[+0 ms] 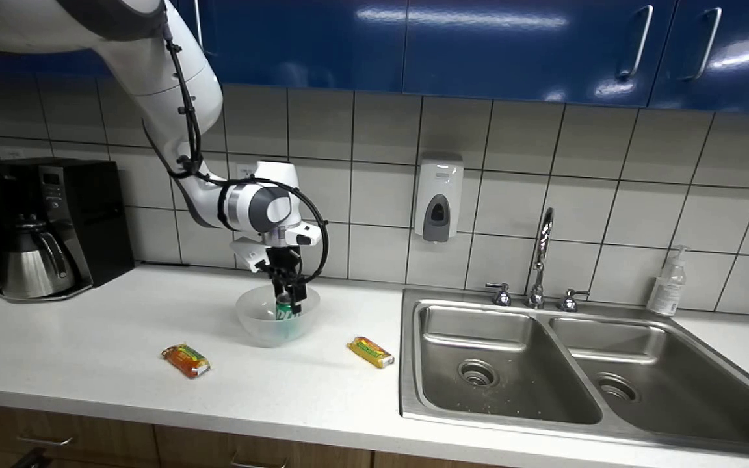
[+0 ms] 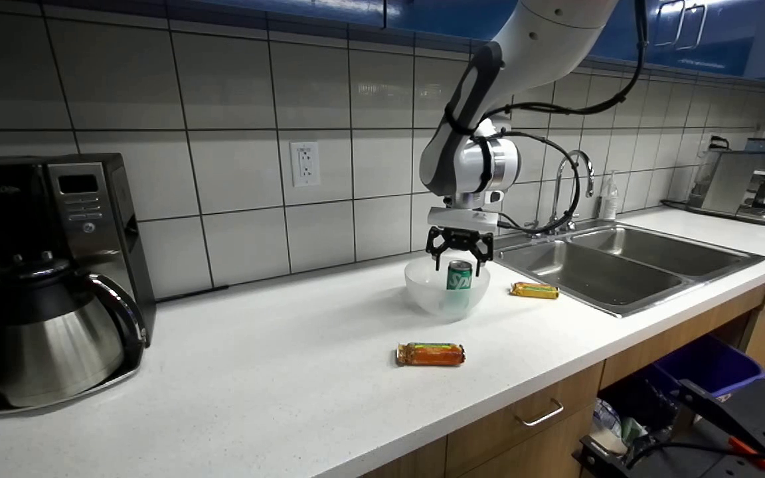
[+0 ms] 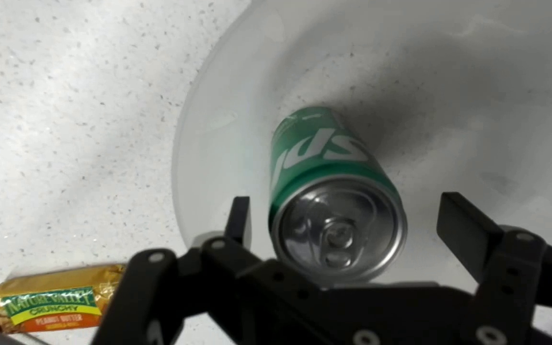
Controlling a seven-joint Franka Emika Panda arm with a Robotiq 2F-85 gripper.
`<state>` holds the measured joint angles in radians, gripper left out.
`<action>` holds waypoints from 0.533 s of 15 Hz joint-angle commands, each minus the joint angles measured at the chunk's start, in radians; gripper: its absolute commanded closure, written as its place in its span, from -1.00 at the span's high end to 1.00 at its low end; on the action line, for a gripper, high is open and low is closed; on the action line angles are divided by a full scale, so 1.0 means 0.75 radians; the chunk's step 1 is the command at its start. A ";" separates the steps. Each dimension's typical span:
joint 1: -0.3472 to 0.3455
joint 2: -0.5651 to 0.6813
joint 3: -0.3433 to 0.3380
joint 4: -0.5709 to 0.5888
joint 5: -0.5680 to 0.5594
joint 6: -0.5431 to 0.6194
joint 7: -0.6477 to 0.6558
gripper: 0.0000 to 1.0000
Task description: Place the sprite can in the bowl
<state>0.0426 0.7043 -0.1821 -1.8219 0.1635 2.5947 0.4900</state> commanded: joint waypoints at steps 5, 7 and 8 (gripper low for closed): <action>0.040 -0.154 -0.026 -0.105 -0.043 -0.010 0.023 1.00; 0.052 -0.197 -0.037 -0.146 -0.055 -0.002 0.029 1.00; 0.058 -0.221 -0.040 -0.173 -0.063 0.000 0.030 1.00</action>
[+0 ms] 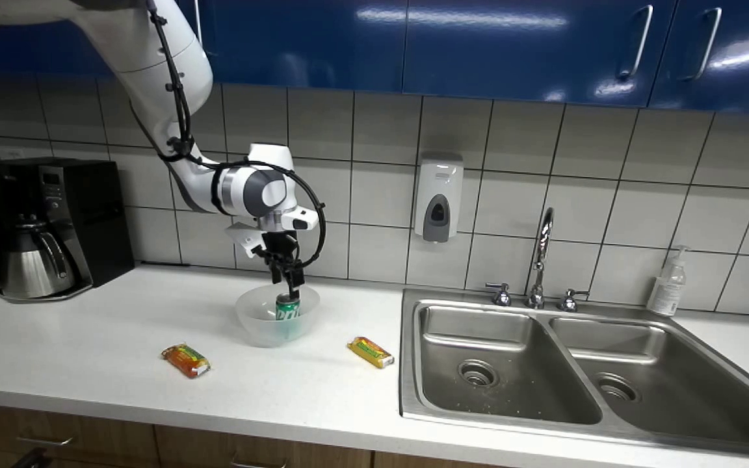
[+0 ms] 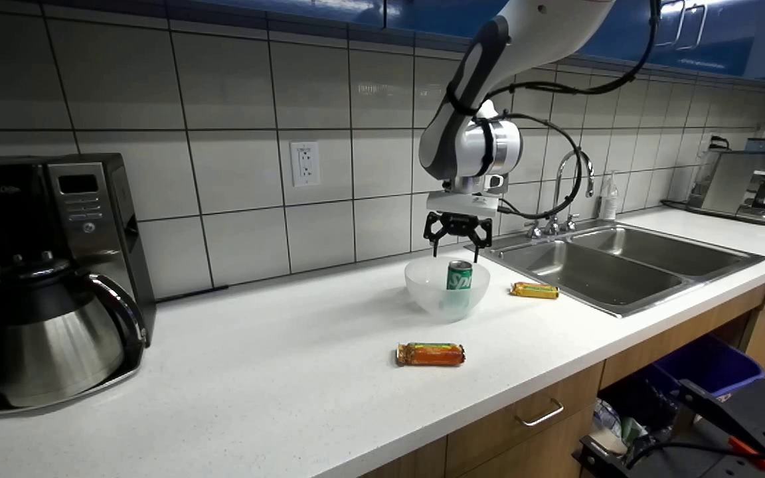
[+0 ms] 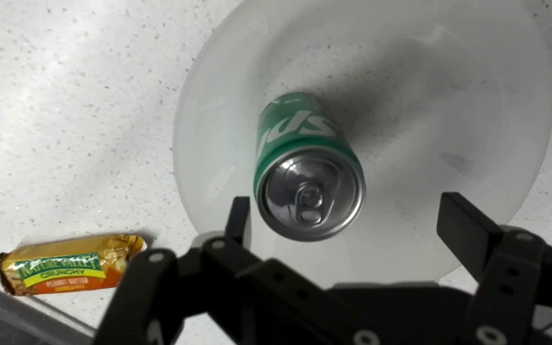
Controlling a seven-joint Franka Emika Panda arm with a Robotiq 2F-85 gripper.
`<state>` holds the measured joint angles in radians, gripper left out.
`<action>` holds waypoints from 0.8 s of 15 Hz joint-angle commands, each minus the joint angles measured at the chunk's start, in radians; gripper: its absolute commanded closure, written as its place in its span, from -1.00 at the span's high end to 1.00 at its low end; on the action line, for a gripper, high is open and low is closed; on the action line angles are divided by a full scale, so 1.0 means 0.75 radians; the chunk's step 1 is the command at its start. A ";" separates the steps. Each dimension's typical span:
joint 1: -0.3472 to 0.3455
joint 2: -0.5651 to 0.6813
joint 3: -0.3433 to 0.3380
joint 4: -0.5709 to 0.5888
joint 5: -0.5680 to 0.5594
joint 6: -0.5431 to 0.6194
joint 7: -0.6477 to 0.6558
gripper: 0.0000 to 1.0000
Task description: Place the sprite can in the bowl
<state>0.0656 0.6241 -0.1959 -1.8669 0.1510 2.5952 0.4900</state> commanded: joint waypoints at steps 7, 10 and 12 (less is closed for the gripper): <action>0.048 -0.343 -0.011 -0.361 -0.101 -0.063 0.023 1.00; 0.039 -0.475 -0.003 -0.500 -0.121 -0.074 0.010 1.00; 0.024 -0.578 0.007 -0.599 -0.134 -0.085 -0.006 1.00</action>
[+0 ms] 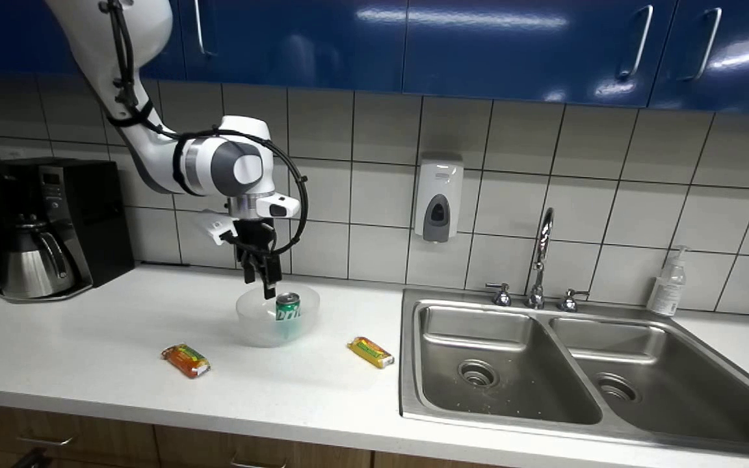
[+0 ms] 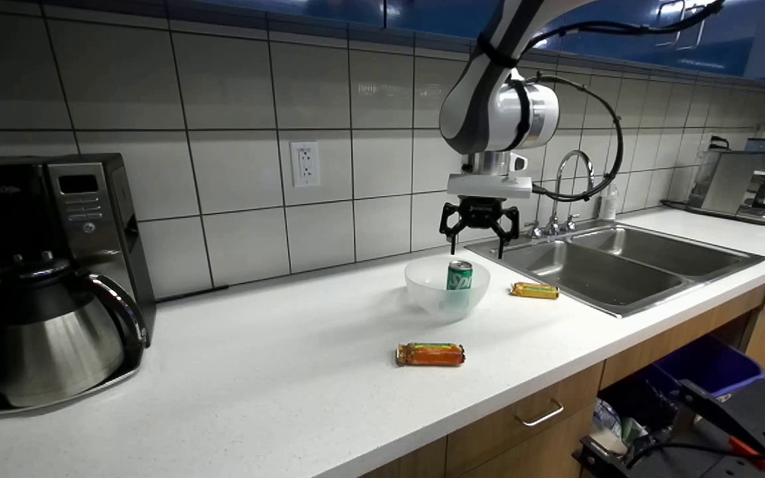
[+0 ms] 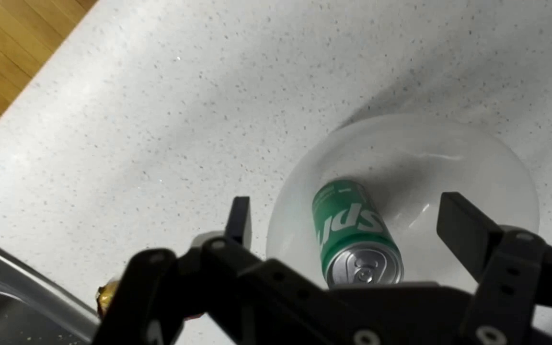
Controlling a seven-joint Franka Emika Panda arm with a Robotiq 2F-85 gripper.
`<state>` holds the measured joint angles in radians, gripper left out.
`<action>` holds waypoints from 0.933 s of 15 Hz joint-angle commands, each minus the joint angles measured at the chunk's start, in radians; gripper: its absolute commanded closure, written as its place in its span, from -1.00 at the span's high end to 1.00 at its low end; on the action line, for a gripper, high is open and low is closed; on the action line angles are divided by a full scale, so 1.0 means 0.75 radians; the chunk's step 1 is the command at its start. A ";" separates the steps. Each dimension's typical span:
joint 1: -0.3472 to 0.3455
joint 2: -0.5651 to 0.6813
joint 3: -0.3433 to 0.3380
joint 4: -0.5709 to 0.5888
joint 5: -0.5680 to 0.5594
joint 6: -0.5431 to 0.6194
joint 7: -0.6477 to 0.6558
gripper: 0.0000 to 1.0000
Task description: Place the sprite can in the bowl
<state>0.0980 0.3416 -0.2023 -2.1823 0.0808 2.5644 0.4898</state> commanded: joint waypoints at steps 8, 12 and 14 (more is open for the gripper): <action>-0.103 -0.642 0.076 -0.538 -0.031 -0.143 -0.108 1.00; -0.157 -0.866 0.108 -0.695 -0.017 -0.238 -0.175 1.00; -0.170 -0.760 0.132 -0.629 0.000 -0.213 -0.150 1.00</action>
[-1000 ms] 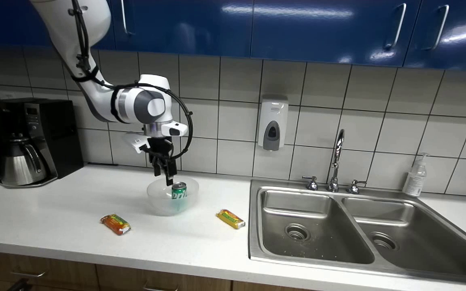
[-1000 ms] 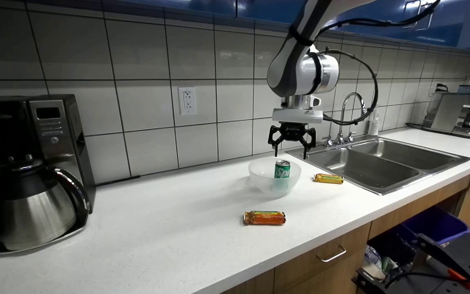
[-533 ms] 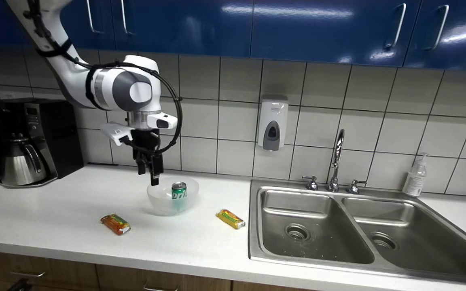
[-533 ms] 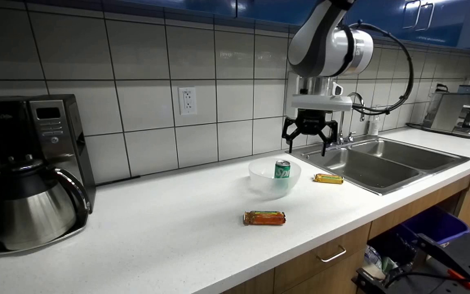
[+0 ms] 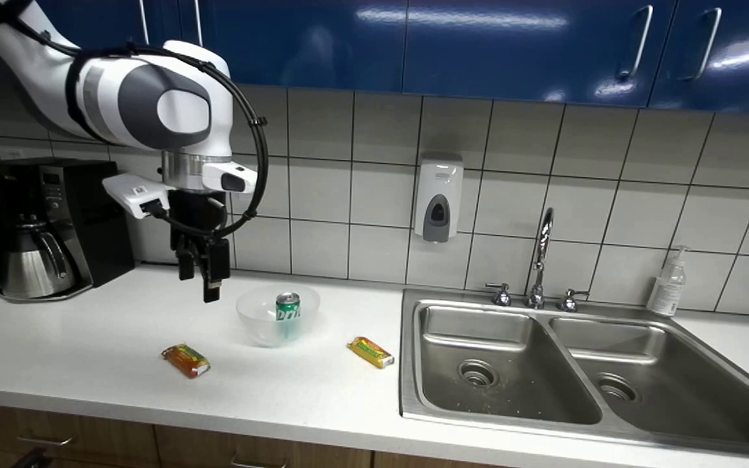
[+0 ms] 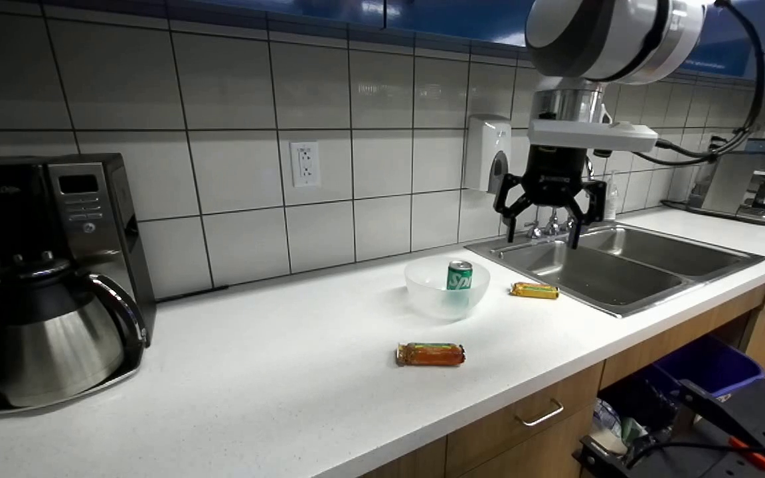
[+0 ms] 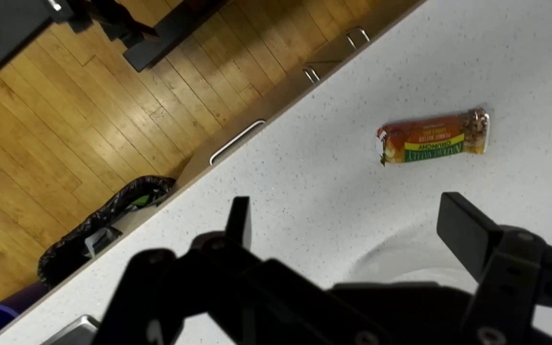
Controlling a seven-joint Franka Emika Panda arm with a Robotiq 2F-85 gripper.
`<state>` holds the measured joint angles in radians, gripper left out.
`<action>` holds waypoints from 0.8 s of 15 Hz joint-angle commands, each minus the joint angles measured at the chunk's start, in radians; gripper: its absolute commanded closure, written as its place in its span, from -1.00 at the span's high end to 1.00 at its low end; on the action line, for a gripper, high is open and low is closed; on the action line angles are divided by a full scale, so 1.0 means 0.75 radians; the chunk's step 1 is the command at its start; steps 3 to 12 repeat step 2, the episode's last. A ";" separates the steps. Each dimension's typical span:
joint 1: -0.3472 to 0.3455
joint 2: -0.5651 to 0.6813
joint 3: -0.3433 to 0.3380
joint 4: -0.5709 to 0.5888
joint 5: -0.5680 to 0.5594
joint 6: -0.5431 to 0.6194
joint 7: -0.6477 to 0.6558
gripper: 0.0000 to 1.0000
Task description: Place the sprite can in the bowl
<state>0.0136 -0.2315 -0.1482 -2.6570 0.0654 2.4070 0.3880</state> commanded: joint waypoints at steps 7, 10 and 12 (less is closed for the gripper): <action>-0.074 -0.075 0.065 -0.057 0.024 -0.037 -0.031 1.00; -0.074 -0.075 0.065 -0.057 0.024 -0.037 -0.031 1.00; -0.074 -0.075 0.065 -0.057 0.024 -0.037 -0.031 1.00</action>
